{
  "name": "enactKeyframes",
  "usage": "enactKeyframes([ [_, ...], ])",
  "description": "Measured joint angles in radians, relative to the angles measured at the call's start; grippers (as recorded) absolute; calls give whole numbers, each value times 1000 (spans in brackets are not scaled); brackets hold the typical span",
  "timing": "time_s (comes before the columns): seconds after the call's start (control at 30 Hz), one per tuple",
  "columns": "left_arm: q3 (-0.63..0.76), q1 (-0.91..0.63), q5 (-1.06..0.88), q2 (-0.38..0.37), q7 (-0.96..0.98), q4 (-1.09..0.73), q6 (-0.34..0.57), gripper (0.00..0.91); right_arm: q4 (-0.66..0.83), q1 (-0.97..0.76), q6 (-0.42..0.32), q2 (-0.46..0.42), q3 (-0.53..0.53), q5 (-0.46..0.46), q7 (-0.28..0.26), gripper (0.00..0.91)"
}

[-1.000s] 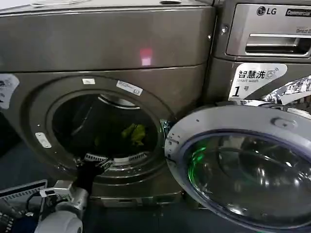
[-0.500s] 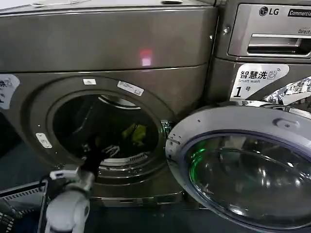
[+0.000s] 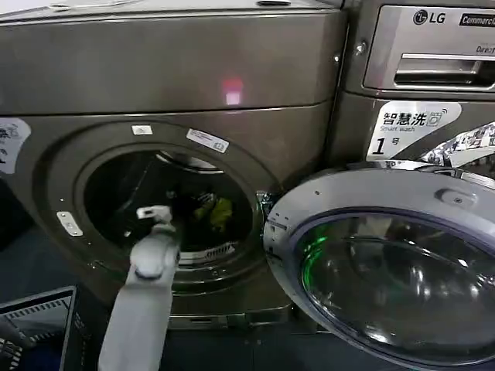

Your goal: Grasp the clothes from the dryer.

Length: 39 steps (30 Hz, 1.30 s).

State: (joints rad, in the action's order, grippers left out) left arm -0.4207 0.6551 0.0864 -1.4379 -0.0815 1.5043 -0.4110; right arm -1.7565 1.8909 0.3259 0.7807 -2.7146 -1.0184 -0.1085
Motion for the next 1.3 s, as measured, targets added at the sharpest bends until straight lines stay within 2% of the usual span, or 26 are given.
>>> enactKeyframes([
  [0.3,189,-302,-93,84,-236,-349,14,907,8,-9,3,0,-1,1,-12,907],
  [0.6,480,-538,-239,146,-534,-633,118,907,17,1,3,13,-14,-1,-22,907],
  [0.77,605,-622,-355,150,-674,-776,217,907,20,9,2,17,-24,-1,-23,907],
  [1.0,692,-704,-557,121,-816,-960,356,907,18,12,1,24,-33,-1,-24,907],
  [1.3,730,-732,-772,85,-903,-1078,440,907,17,23,4,22,-41,1,-24,907],
])
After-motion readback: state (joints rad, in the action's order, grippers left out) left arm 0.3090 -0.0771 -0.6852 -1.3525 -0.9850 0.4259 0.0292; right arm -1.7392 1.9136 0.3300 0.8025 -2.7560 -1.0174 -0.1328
